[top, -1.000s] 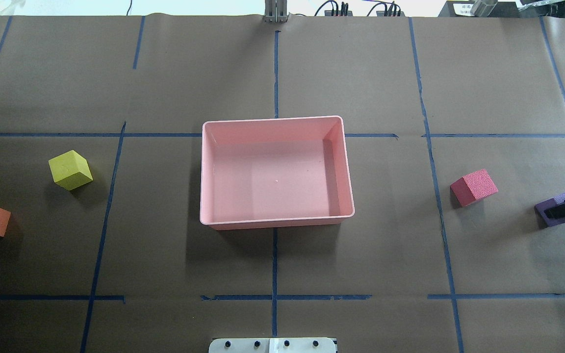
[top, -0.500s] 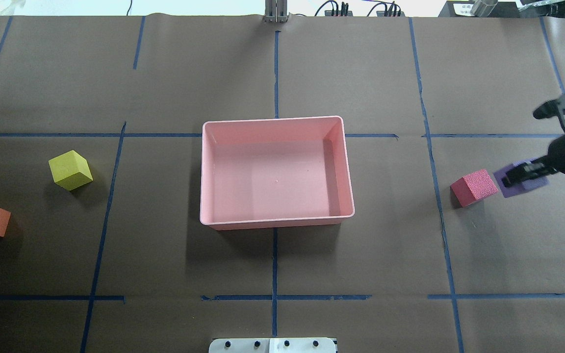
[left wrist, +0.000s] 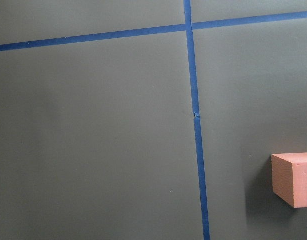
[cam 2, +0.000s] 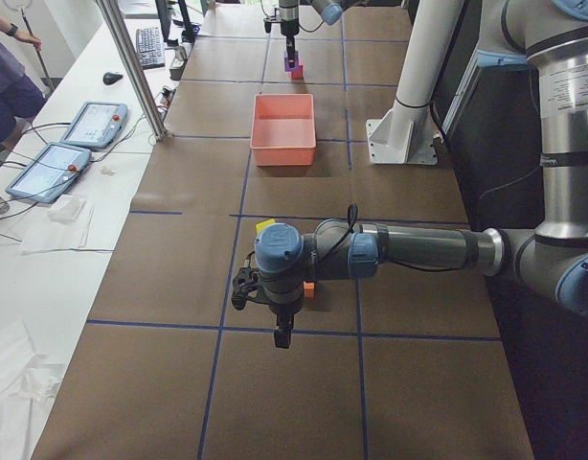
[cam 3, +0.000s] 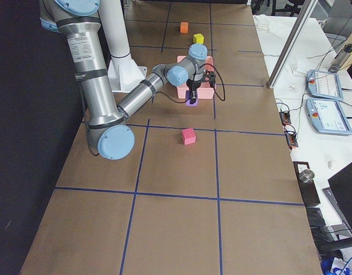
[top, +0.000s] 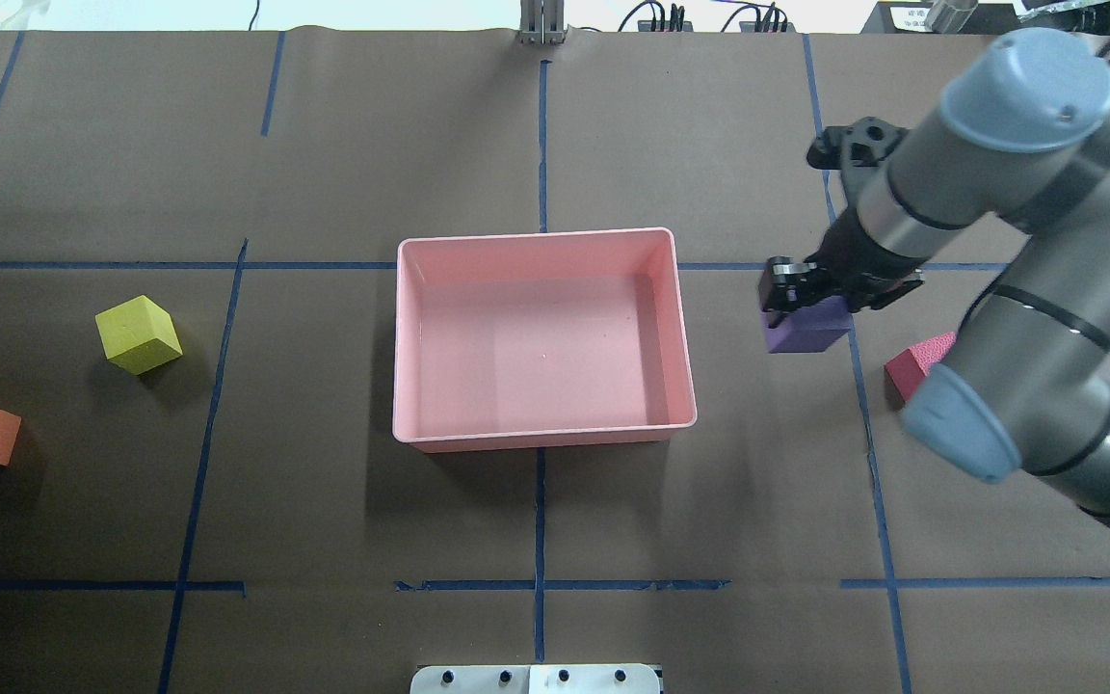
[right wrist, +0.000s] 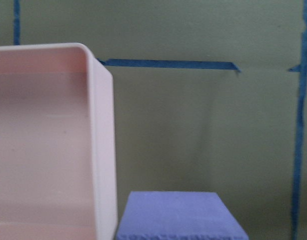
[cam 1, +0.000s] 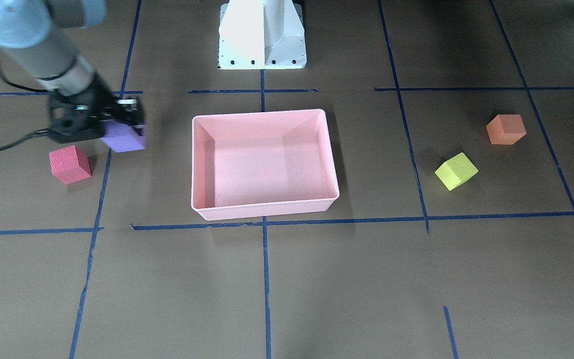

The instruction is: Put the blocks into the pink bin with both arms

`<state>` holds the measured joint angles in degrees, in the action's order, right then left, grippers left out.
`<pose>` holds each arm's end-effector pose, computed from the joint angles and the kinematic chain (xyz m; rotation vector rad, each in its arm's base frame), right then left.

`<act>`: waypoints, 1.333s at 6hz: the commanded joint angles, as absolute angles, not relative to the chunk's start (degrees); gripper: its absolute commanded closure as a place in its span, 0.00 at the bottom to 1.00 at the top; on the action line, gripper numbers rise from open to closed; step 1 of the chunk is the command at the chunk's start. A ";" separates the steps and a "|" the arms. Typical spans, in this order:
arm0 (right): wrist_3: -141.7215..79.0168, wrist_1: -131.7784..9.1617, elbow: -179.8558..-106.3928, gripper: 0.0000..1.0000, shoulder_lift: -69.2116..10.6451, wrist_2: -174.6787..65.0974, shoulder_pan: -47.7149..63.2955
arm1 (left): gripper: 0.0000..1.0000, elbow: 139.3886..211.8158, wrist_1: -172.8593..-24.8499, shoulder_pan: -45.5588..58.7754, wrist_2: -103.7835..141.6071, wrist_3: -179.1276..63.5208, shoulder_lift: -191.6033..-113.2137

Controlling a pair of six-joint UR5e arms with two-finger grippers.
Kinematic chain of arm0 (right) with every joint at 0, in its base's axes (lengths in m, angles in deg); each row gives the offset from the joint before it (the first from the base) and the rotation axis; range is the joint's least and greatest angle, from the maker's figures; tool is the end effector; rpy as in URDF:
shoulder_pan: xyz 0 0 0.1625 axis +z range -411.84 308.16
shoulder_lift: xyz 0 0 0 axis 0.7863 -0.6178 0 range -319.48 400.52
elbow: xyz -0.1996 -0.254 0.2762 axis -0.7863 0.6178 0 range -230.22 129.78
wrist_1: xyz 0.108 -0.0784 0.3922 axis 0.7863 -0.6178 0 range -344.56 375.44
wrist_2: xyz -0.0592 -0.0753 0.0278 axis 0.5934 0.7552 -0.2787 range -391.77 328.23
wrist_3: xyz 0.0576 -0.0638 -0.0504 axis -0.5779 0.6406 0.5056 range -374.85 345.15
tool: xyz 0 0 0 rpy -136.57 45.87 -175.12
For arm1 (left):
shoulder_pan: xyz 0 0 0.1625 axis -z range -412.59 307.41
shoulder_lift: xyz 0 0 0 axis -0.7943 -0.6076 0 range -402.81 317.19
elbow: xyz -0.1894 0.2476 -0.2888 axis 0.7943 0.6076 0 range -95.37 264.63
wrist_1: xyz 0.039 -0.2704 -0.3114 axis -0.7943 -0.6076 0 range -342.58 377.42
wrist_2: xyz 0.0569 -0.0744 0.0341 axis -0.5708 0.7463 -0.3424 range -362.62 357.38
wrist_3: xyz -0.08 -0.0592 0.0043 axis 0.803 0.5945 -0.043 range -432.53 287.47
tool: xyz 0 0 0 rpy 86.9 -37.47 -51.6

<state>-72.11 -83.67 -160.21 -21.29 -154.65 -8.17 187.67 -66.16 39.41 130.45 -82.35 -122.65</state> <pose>-0.3738 -0.4664 0.2470 -0.0232 -0.8601 -0.0168 -0.0796 -0.4092 0.6398 0.0189 0.7539 0.1067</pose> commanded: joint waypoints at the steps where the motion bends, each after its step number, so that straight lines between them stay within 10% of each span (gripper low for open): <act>1: -85.11 -85.20 -146.88 0.57 -3.85 -149.13 -14.72 | 0.00 187.99 -66.16 38.74 130.45 -82.29 -122.79; 3: -88.24 -81.25 -143.38 0.00 -2.01 -145.34 -17.12 | 0.00 186.86 -71.21 36.45 130.10 -81.85 -128.64; 8: -71.53 -81.59 -150.48 0.00 -13.22 -151.80 -7.41 | 0.00 186.41 -92.90 16.65 129.75 -51.30 -130.00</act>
